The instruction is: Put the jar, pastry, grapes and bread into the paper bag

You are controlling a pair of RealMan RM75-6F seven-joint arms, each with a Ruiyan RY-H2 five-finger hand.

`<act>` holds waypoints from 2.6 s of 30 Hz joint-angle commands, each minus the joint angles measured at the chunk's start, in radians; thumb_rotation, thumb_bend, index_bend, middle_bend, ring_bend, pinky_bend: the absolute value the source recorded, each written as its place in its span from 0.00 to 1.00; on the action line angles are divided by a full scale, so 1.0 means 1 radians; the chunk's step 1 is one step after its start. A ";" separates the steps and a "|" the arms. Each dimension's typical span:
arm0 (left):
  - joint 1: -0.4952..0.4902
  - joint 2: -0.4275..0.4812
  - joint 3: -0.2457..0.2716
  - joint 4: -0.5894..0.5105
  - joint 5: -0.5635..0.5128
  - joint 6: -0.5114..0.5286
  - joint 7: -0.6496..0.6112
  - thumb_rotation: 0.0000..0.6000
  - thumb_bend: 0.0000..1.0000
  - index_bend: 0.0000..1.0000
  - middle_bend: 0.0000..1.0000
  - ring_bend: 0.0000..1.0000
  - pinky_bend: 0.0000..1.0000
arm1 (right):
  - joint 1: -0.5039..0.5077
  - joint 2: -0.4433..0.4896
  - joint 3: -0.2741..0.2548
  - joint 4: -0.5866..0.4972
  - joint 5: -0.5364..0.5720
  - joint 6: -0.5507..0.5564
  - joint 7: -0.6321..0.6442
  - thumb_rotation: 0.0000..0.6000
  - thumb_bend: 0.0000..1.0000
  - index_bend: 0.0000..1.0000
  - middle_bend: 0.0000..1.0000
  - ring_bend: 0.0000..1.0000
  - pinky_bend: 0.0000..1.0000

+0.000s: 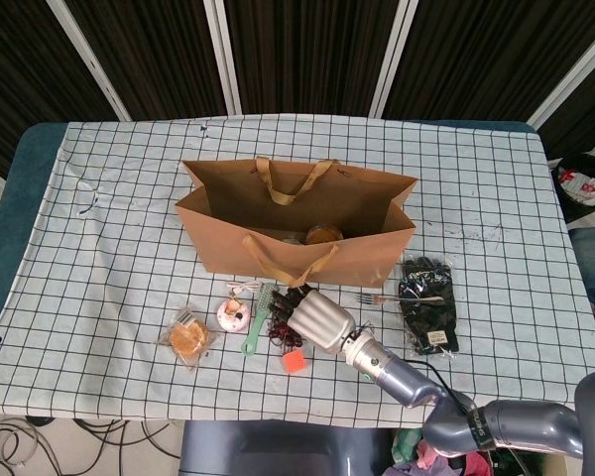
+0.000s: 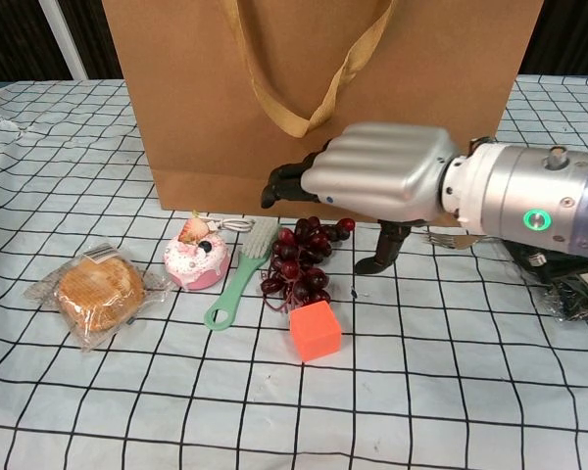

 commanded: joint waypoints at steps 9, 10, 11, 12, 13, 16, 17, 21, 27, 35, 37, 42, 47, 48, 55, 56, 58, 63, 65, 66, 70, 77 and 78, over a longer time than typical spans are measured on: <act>-0.003 0.001 0.001 0.000 -0.002 -0.009 0.000 1.00 0.11 0.15 0.07 0.03 0.13 | 0.058 -0.097 -0.007 0.084 0.050 -0.030 -0.053 1.00 0.12 0.13 0.08 0.19 0.23; -0.003 0.002 0.002 0.000 -0.001 -0.009 0.000 1.00 0.11 0.15 0.07 0.03 0.13 | 0.061 -0.103 -0.007 0.091 0.053 -0.029 -0.056 1.00 0.12 0.13 0.09 0.19 0.23; -0.003 0.002 0.002 0.000 0.000 -0.009 -0.001 1.00 0.11 0.15 0.07 0.03 0.13 | 0.063 -0.108 -0.008 0.097 0.057 -0.028 -0.059 1.00 0.12 0.13 0.09 0.19 0.23; -0.003 0.002 0.002 0.000 0.000 -0.009 -0.001 1.00 0.11 0.15 0.07 0.03 0.13 | 0.065 -0.113 -0.008 0.103 0.063 -0.027 -0.061 1.00 0.12 0.13 0.10 0.20 0.23; -0.003 0.002 0.002 0.000 0.000 -0.009 -0.001 1.00 0.11 0.15 0.07 0.03 0.13 | 0.067 -0.117 -0.008 0.107 0.069 -0.026 -0.061 1.00 0.12 0.14 0.11 0.20 0.23; -0.004 0.002 0.002 0.000 -0.001 -0.010 -0.001 1.00 0.11 0.15 0.07 0.03 0.13 | 0.073 -0.129 -0.011 0.120 0.078 -0.023 -0.066 1.00 0.13 0.17 0.14 0.21 0.23; -0.004 0.002 0.002 0.000 -0.001 -0.011 0.000 1.00 0.11 0.15 0.07 0.03 0.13 | 0.075 -0.133 -0.013 0.124 0.079 -0.022 -0.067 1.00 0.14 0.18 0.14 0.21 0.23; -0.005 0.003 0.004 -0.001 0.000 -0.014 0.002 1.00 0.11 0.15 0.07 0.03 0.13 | 0.083 -0.149 -0.019 0.144 0.089 -0.022 -0.072 1.00 0.16 0.24 0.17 0.23 0.23; -0.005 0.004 0.002 -0.001 -0.003 -0.013 0.000 1.00 0.11 0.15 0.07 0.03 0.13 | 0.096 -0.167 -0.024 0.176 0.110 -0.024 -0.082 1.00 0.19 0.31 0.21 0.24 0.23; -0.006 0.004 0.005 -0.001 -0.001 -0.017 0.001 1.00 0.11 0.16 0.07 0.03 0.13 | 0.104 -0.167 -0.030 0.191 0.152 -0.017 -0.108 1.00 0.24 0.38 0.27 0.26 0.23; -0.006 0.004 0.004 -0.001 -0.001 -0.017 0.002 1.00 0.11 0.16 0.07 0.03 0.13 | 0.103 -0.161 -0.033 0.188 0.159 -0.012 -0.113 1.00 0.26 0.40 0.29 0.28 0.23; -0.006 0.004 0.006 -0.002 0.000 -0.018 0.006 1.00 0.11 0.16 0.07 0.03 0.13 | 0.101 -0.144 -0.039 0.173 0.180 -0.003 -0.120 1.00 0.29 0.43 0.33 0.32 0.23; -0.008 0.002 0.006 -0.002 -0.001 -0.020 0.011 1.00 0.11 0.16 0.07 0.03 0.13 | 0.091 -0.113 -0.048 0.143 0.191 0.007 -0.100 1.00 0.32 0.45 0.37 0.36 0.23; -0.008 0.001 0.006 -0.003 -0.001 -0.021 0.013 1.00 0.11 0.16 0.07 0.03 0.13 | 0.090 -0.108 -0.052 0.138 0.192 0.007 -0.097 1.00 0.33 0.45 0.38 0.37 0.23; -0.006 -0.001 0.007 -0.006 0.000 -0.017 0.021 1.00 0.11 0.16 0.07 0.03 0.13 | 0.079 -0.092 -0.078 0.126 0.181 0.014 -0.076 1.00 0.35 0.46 0.38 0.38 0.23; -0.007 -0.001 0.007 -0.005 -0.002 -0.017 0.021 1.00 0.11 0.16 0.07 0.03 0.13 | 0.078 -0.092 -0.082 0.125 0.177 0.015 -0.074 1.00 0.35 0.46 0.38 0.38 0.23; -0.007 -0.002 0.007 -0.006 -0.004 -0.020 0.024 1.00 0.11 0.16 0.07 0.03 0.13 | 0.077 -0.093 -0.084 0.125 0.171 0.017 -0.068 1.00 0.38 0.48 0.39 0.39 0.23; -0.006 -0.001 0.007 -0.007 -0.003 -0.018 0.022 1.00 0.11 0.16 0.07 0.03 0.13 | 0.077 -0.104 -0.084 0.132 0.156 0.015 -0.031 1.00 0.48 0.56 0.45 0.44 0.28; -0.006 0.000 0.006 -0.006 -0.004 -0.018 0.020 1.00 0.11 0.16 0.07 0.03 0.13 | 0.076 -0.106 -0.085 0.138 0.146 0.012 -0.014 1.00 0.50 0.58 0.46 0.45 0.28; -0.006 0.001 0.006 -0.005 -0.004 -0.017 0.019 1.00 0.11 0.16 0.07 0.03 0.13 | 0.075 -0.107 -0.086 0.142 0.140 0.014 -0.006 1.00 0.52 0.59 0.47 0.46 0.28; -0.005 0.002 0.007 -0.005 -0.002 -0.016 0.015 1.00 0.11 0.16 0.07 0.03 0.13 | 0.066 -0.107 -0.081 0.143 0.115 0.028 0.037 1.00 0.55 0.61 0.49 0.47 0.29; -0.006 0.002 0.006 -0.003 -0.005 -0.018 0.014 1.00 0.11 0.16 0.07 0.03 0.13 | 0.042 -0.065 -0.062 0.098 0.082 0.068 0.116 1.00 0.55 0.62 0.50 0.48 0.29; -0.006 0.002 0.006 -0.004 -0.006 -0.018 0.016 1.00 0.11 0.16 0.07 0.03 0.13 | 0.035 -0.056 -0.060 0.085 0.079 0.075 0.131 1.00 0.55 0.63 0.50 0.48 0.29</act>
